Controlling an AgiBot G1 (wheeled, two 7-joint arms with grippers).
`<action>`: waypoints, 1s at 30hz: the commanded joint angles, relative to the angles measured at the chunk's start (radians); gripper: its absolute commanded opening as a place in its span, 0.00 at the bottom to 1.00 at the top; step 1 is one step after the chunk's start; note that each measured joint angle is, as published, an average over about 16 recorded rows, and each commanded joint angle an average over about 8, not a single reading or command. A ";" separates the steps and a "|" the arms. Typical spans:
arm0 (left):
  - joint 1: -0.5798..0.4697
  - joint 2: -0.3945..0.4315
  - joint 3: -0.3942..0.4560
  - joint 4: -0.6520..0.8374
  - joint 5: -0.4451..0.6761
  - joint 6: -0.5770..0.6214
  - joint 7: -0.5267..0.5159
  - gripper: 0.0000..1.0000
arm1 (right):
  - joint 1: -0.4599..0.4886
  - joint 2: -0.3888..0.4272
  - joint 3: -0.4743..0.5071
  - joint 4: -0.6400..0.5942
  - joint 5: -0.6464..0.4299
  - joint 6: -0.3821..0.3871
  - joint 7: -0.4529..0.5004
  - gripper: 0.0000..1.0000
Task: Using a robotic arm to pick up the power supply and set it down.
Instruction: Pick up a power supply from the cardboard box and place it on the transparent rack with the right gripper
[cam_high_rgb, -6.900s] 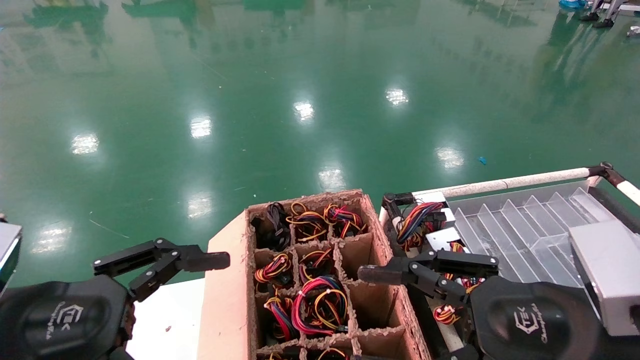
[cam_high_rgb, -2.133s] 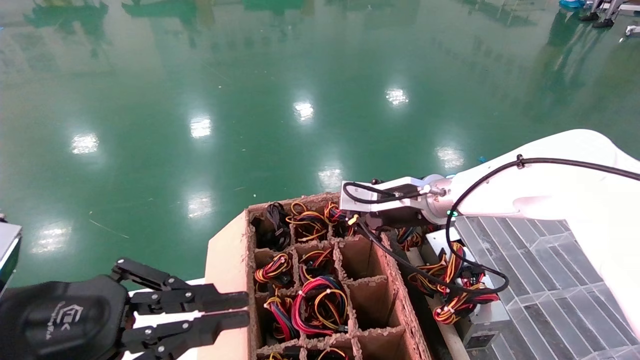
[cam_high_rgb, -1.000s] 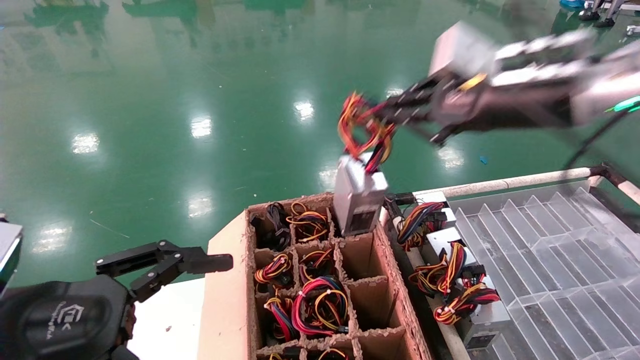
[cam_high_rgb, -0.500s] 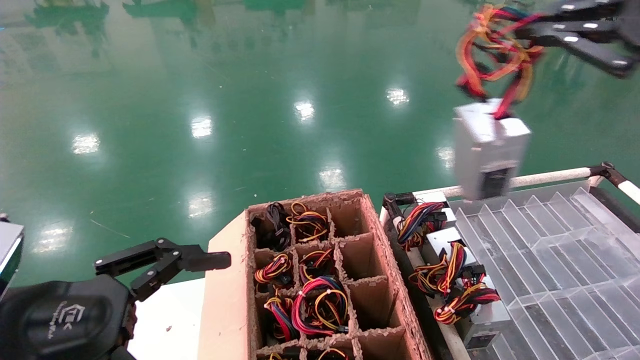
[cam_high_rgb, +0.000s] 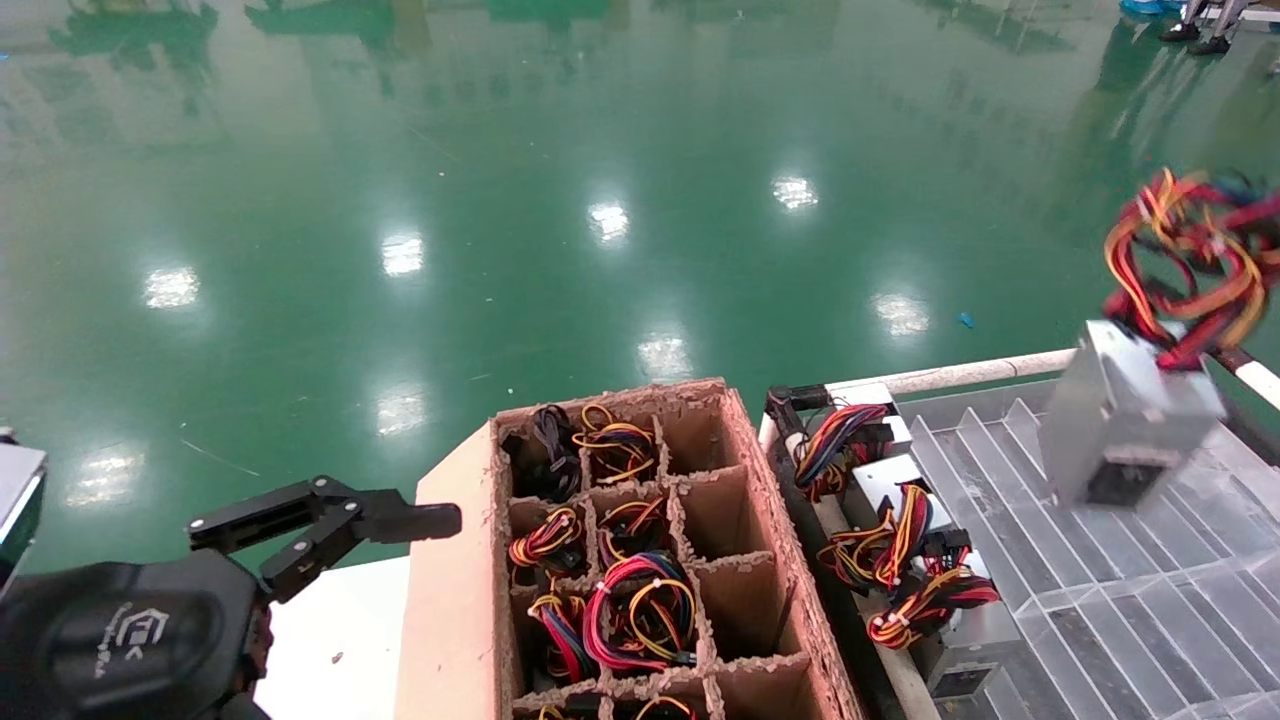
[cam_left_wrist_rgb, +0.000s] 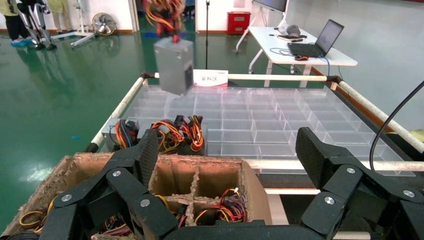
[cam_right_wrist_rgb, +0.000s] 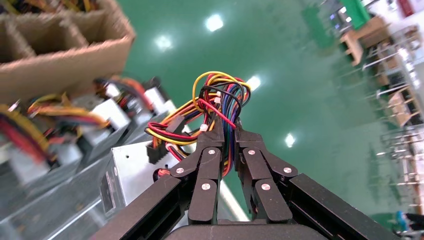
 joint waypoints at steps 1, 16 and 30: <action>0.000 0.000 0.000 0.000 0.000 0.000 0.000 1.00 | -0.012 0.026 -0.006 -0.009 0.008 -0.016 -0.016 0.00; 0.000 0.000 0.000 0.000 0.000 0.000 0.000 1.00 | -0.076 0.191 -0.241 0.106 0.210 -0.027 -0.109 0.00; 0.000 0.000 0.001 0.000 0.000 0.000 0.000 1.00 | 0.011 0.220 -0.417 0.183 0.270 -0.025 -0.137 0.00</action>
